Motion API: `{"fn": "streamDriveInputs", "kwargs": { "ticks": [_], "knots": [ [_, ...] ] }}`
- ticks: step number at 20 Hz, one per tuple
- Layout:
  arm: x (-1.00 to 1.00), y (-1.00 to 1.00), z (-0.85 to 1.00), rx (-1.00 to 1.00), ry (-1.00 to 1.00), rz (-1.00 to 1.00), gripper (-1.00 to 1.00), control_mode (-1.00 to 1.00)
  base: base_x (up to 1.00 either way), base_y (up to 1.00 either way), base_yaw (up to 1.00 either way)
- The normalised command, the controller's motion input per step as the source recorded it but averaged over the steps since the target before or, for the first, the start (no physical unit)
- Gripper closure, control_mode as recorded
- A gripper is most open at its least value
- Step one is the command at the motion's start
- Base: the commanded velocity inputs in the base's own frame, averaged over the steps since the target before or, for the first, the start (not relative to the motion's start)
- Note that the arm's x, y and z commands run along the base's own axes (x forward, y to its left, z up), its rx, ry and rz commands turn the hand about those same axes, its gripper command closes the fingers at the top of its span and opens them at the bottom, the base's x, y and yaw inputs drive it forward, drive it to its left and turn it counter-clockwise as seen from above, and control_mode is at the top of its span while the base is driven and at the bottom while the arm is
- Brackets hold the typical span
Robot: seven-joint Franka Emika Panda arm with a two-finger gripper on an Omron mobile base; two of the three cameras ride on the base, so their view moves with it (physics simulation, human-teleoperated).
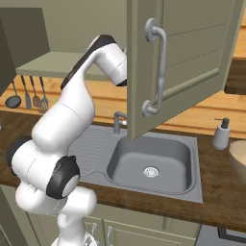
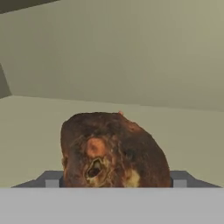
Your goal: Open the cabinet, pick up the bread from the cabinet and place it in the basket. Then move the basket to the dining counter.
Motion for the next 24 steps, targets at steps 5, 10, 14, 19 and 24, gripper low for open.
{"fn": "streamDriveInputs", "kwargs": {
  "ticks": [5, 10, 14, 19, 24],
  "knots": [
    [-1.00, 0.48, 0.00, 0.00, -0.29, 0.00, 1.00, -1.00, 0.00, 0.00, 0.00],
    [-1.00, 0.52, 0.00, 0.00, -0.27, 0.00, 1.00, -1.00, 0.00, 0.00, 0.00],
    [-1.00, 0.41, 0.18, 0.00, -0.21, 0.00, 1.00, -1.00, 0.00, 0.00, 0.00],
    [-1.00, 0.30, 0.15, 0.00, -0.15, -0.01, 1.00, -1.00, 0.00, 0.00, 0.00],
    [-1.00, -0.04, 0.01, 0.00, -0.05, -0.04, 1.00, -1.00, 0.00, 0.00, 0.00]
  ]
}}
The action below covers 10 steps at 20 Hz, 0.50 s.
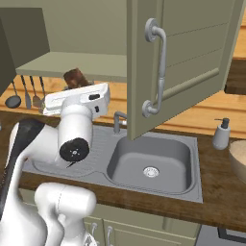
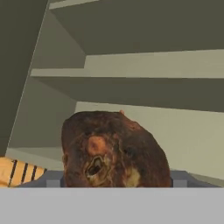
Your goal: Open the cabinet, pick up the bread from the cabinet and place it in the basket. Then move the basket to the dining counter.
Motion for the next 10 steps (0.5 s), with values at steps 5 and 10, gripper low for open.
{"fn": "streamDriveInputs", "kwargs": {
  "ticks": [5, 10],
  "knots": [
    [-1.00, 0.00, -0.05, 0.00, -0.07, -0.05, 1.00, -1.00, 0.00, 0.00, 0.00],
    [-1.00, 0.00, -0.32, 0.00, -0.02, -0.05, 1.00, -1.00, 0.00, 0.00, 0.00]
  ]
}}
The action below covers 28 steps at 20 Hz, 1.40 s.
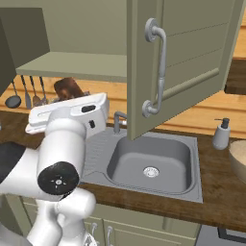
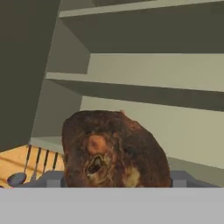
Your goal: Open the cabinet, pick up the bread from the cabinet and place it in the basket. Then move the basket to the dining counter.
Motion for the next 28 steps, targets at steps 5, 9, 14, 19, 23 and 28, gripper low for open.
{"fn": "streamDriveInputs", "kwargs": {
  "ticks": [5, 9, 14, 19, 23, 28],
  "knots": [
    [-1.00, 0.17, -0.62, 0.00, 0.00, -0.02, 1.00, -1.00, 0.00, 0.00, 0.00],
    [-1.00, 0.81, -0.43, 0.00, -0.07, -0.02, 1.00, -1.00, 0.00, 0.00, 0.00],
    [-0.07, 1.00, -0.73, 0.01, -0.07, -0.14, 1.00, -1.00, 0.00, 0.00, 0.00],
    [0.98, 0.88, -0.55, 0.04, -0.10, -0.16, 1.00, -1.00, 0.00, 0.00, 0.00],
    [0.25, 0.03, -0.25, 0.08, -0.12, -0.01, 1.00, -1.00, 0.00, 0.00, 0.00],
    [0.22, 0.02, -0.24, 0.03, -0.01, 0.00, 1.00, 1.00, 0.08, -0.06, 0.00]
  ]
}}
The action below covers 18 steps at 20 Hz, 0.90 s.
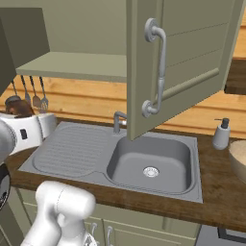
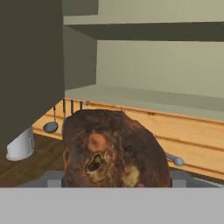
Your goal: Open the cabinet, pick up the bread from the cabinet and place it in the basket. Then move the basket to the dining counter.
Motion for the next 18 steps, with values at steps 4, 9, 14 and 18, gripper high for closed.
{"fn": "streamDriveInputs", "kwargs": {
  "ticks": [4, 9, 14, 18],
  "knots": [
    [0.00, 0.00, 0.00, 0.00, 0.00, 0.00, 1.00, 1.00, 0.10, 0.04, 0.00],
    [0.00, 0.00, 0.00, 0.00, 0.00, 0.00, 1.00, 1.00, -0.74, -0.37, -0.02],
    [0.00, 0.00, 0.00, 0.00, 0.00, 0.00, 1.00, 1.00, -0.74, -1.00, -0.08],
    [0.00, 0.00, 0.00, 0.00, 0.00, 0.00, 1.00, 1.00, 0.72, -1.00, -0.03]
  ]
}}
